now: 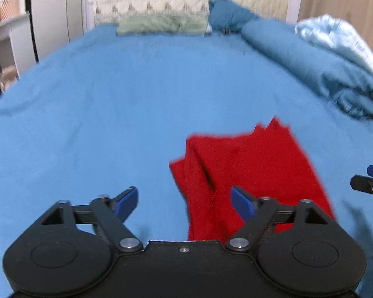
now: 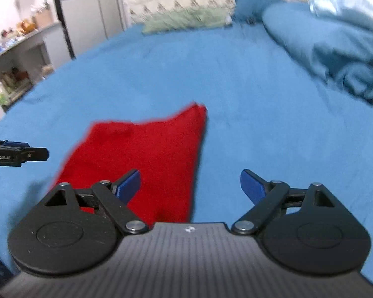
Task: Fold small clothes
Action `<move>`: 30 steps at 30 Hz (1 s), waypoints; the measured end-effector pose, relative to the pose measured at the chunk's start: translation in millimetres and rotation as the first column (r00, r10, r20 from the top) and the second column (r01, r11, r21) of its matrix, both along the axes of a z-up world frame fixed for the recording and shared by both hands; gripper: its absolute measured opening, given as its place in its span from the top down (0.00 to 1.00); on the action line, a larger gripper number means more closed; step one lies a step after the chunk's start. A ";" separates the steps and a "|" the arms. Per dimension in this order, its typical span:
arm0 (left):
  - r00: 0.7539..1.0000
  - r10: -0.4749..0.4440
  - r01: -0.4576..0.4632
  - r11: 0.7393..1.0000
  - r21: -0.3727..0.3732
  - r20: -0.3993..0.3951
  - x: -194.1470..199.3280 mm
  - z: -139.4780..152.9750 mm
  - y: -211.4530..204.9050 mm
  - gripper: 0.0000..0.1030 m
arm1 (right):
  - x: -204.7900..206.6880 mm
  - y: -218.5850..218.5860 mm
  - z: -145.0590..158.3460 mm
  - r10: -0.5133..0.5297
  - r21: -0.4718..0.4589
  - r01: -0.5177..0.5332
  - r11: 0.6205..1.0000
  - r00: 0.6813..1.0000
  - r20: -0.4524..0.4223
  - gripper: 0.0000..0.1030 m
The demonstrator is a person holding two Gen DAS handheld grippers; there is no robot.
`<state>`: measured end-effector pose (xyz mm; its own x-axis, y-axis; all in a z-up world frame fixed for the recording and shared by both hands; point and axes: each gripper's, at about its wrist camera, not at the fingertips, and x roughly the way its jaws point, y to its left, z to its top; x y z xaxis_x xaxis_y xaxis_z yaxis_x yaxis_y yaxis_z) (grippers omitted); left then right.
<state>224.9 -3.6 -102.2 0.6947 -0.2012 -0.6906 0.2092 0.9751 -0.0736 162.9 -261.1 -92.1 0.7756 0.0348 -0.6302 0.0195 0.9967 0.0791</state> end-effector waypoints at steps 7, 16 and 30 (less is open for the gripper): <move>0.992 0.019 -0.023 0.999 0.028 0.122 -74.4 93.2 3.2 0.00 | -57.4 31.4 86.8 -0.015 -0.046 0.015 0.999 1.000 0.013 0.00; 0.996 0.063 -0.068 0.993 0.097 0.057 -157.8 103.3 -1.7 0.00 | -145.7 64.5 120.3 -0.099 -0.055 0.097 0.994 0.995 -0.031 0.00; 0.995 0.057 -0.065 0.992 0.107 0.076 -203.4 89.3 -1.8 0.00 | -187.2 65.9 77.8 -0.159 -0.030 0.156 0.987 0.974 -0.162 0.00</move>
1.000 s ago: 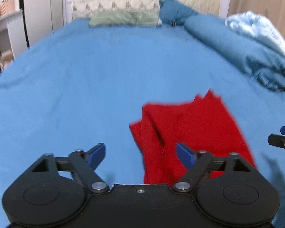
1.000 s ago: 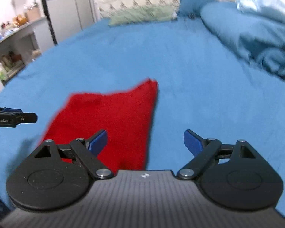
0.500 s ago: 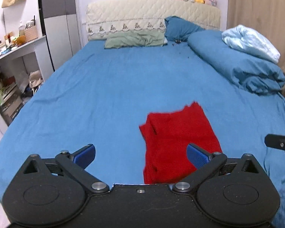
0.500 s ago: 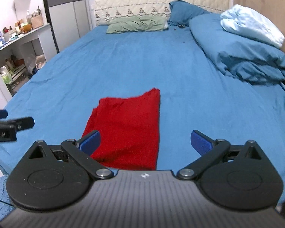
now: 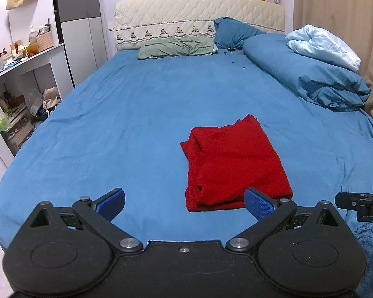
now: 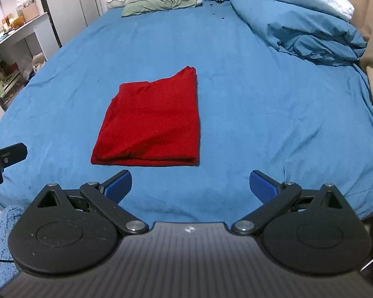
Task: Fold small clothes
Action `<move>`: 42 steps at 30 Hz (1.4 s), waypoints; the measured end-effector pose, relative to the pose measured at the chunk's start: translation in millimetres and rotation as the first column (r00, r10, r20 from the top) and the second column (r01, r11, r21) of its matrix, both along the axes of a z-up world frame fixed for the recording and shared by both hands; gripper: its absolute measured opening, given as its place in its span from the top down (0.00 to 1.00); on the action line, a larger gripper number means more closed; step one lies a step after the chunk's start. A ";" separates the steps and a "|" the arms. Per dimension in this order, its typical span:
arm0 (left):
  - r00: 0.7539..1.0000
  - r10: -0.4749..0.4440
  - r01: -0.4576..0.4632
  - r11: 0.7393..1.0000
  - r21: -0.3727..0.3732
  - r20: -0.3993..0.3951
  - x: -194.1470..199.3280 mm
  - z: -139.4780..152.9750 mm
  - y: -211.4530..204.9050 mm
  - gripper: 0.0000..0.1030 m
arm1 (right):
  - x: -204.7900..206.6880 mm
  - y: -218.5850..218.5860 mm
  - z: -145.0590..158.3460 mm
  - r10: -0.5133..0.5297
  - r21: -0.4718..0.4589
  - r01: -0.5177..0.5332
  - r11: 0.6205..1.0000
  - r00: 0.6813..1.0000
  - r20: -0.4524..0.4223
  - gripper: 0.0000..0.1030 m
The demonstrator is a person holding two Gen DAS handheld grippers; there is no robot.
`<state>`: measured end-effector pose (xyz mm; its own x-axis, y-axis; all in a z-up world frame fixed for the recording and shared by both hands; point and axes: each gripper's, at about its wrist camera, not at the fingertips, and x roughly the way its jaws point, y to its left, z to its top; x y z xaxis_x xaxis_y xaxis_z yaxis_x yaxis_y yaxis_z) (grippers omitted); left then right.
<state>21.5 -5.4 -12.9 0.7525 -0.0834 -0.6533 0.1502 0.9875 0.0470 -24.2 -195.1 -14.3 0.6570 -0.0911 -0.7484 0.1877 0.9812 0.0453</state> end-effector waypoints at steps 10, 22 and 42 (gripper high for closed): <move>1.000 -0.024 0.024 1.000 -0.005 -0.009 -0.5 -5.6 -6.5 0.00 | -0.5 1.2 2.3 -0.011 -0.035 0.010 0.999 1.000 -0.002 0.00; 1.000 -0.026 0.026 1.000 0.001 -0.001 -1.4 -5.5 -5.7 0.00 | 1.1 3.4 3.3 -0.005 -0.048 0.004 0.999 1.000 -0.001 0.00; 0.999 -0.028 0.028 1.000 -0.006 0.029 -4.0 -5.5 -7.3 0.00 | -0.1 3.5 2.6 -0.008 -0.058 0.008 0.998 1.000 -0.002 0.00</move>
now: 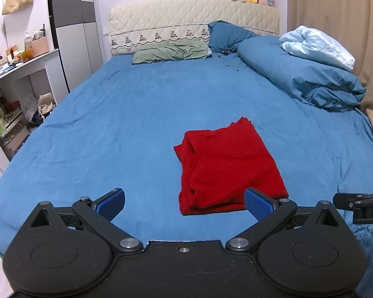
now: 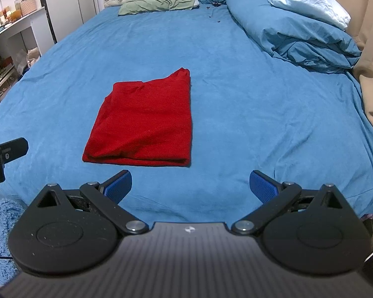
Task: Fold small clothes
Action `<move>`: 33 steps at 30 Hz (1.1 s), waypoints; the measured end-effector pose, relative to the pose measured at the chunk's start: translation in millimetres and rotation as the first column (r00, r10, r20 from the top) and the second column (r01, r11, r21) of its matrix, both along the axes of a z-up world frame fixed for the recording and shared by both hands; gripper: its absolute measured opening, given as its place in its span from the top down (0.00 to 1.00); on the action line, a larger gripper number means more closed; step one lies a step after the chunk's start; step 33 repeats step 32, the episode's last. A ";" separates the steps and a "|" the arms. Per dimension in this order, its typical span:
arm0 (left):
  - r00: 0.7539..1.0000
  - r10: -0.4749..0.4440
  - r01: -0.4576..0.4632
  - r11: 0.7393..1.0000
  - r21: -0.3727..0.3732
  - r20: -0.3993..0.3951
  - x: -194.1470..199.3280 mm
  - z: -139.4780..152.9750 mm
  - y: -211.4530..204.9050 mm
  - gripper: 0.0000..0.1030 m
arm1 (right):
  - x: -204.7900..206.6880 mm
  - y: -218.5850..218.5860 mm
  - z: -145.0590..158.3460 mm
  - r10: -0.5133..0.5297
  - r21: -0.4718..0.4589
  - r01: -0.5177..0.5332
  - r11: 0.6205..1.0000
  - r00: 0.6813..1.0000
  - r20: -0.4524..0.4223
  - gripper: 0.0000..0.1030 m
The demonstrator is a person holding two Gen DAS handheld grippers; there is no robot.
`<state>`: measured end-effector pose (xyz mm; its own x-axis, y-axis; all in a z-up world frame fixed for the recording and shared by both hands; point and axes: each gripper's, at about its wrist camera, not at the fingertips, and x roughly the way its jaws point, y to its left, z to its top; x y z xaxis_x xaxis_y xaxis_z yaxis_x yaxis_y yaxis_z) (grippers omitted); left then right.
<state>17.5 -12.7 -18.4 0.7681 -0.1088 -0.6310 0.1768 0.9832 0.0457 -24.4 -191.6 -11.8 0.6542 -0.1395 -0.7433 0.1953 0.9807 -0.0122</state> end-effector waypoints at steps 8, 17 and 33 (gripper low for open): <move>1.000 -0.001 0.001 1.000 -0.003 0.003 1.5 0.4 -0.2 0.00 | -0.4 3.1 -1.4 -0.003 0.000 0.003 1.000 1.000 -0.005 0.00; 1.000 0.003 -0.003 1.000 -0.020 -0.001 3.0 0.4 3.5 0.00 | -2.1 5.4 -2.4 -0.002 -0.003 0.002 1.000 1.000 -0.006 0.00; 0.999 0.040 -0.039 0.999 -0.014 0.032 7.8 -3.1 9.3 0.00 | 3.1 3.8 -3.4 -0.018 -0.002 0.018 1.000 1.000 -0.004 0.00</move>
